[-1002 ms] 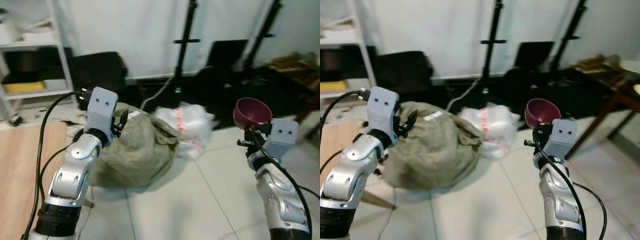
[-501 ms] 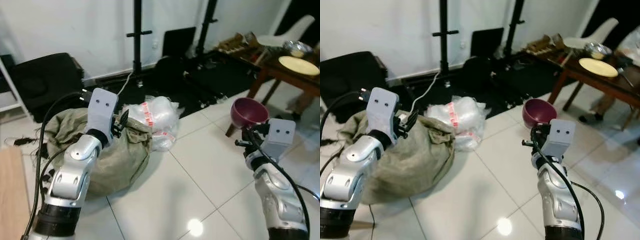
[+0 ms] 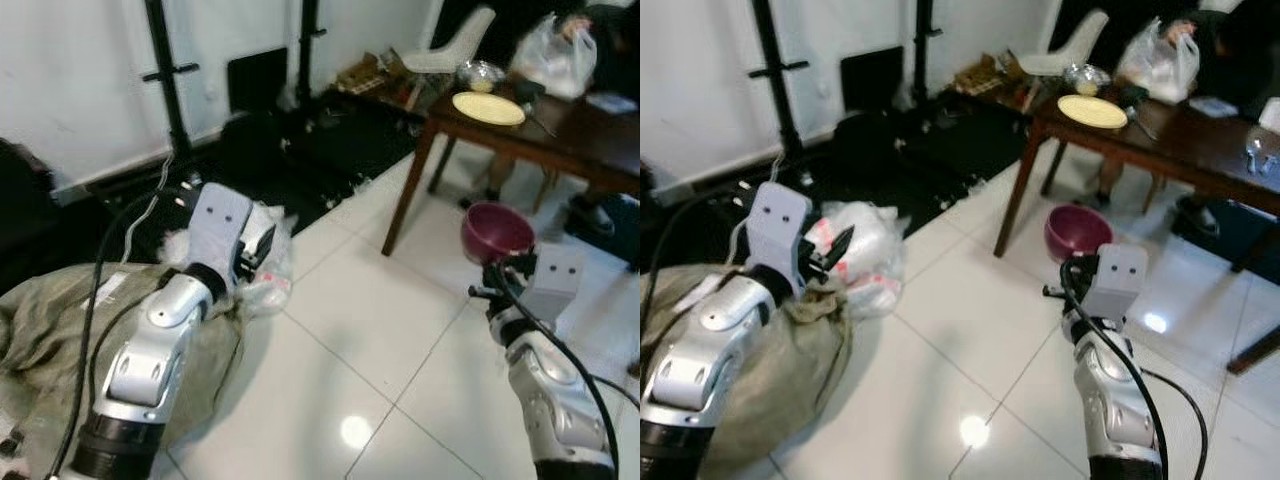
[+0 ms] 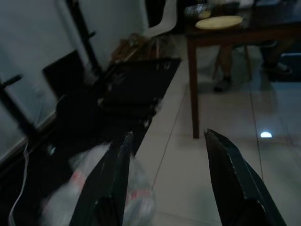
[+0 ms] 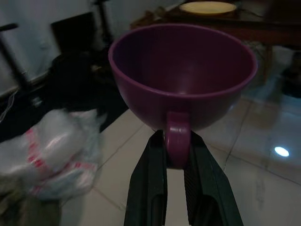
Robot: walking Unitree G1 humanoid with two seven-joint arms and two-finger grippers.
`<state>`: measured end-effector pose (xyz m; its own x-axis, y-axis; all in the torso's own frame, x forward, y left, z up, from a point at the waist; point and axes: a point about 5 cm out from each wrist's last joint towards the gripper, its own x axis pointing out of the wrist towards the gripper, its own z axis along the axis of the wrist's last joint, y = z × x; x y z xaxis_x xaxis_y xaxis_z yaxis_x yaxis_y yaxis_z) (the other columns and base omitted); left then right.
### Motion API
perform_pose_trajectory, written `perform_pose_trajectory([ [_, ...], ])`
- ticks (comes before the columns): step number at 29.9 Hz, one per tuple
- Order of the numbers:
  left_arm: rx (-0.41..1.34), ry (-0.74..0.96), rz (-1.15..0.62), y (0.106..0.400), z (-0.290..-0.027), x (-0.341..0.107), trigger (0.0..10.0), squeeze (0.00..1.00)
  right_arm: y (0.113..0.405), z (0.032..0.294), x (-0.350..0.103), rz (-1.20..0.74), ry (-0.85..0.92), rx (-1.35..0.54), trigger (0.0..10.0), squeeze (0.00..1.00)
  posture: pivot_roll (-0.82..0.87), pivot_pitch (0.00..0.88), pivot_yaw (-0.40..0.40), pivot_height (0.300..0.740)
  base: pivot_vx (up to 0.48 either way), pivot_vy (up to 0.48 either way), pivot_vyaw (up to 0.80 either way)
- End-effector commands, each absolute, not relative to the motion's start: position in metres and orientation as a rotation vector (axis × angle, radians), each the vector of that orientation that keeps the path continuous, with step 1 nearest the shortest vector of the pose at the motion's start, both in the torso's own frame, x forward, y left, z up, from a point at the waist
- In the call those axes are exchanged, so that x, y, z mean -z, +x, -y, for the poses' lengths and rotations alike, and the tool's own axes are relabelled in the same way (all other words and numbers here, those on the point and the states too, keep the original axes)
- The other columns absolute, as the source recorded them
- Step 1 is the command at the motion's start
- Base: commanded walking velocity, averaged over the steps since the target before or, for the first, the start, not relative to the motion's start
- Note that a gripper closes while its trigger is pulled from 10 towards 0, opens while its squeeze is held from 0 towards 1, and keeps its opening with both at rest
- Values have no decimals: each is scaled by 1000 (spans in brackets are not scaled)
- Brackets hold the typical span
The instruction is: Setting the table
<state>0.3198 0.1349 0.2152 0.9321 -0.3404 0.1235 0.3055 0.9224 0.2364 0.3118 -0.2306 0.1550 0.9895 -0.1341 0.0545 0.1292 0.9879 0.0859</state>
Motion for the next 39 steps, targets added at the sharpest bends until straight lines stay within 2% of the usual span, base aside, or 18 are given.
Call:
perform_pose_trajectory([
  [1,399,216,206,316,-123,-221,10000,0,310,236,-156,68,83,157,10000,0,-38,0,42,740,480,0,-800],
  [39,437,209,232,317,-117,-223,10000,0,310,236,-156,68,80,161,10000,0,-47,0,45,740,480,0,-799],
])
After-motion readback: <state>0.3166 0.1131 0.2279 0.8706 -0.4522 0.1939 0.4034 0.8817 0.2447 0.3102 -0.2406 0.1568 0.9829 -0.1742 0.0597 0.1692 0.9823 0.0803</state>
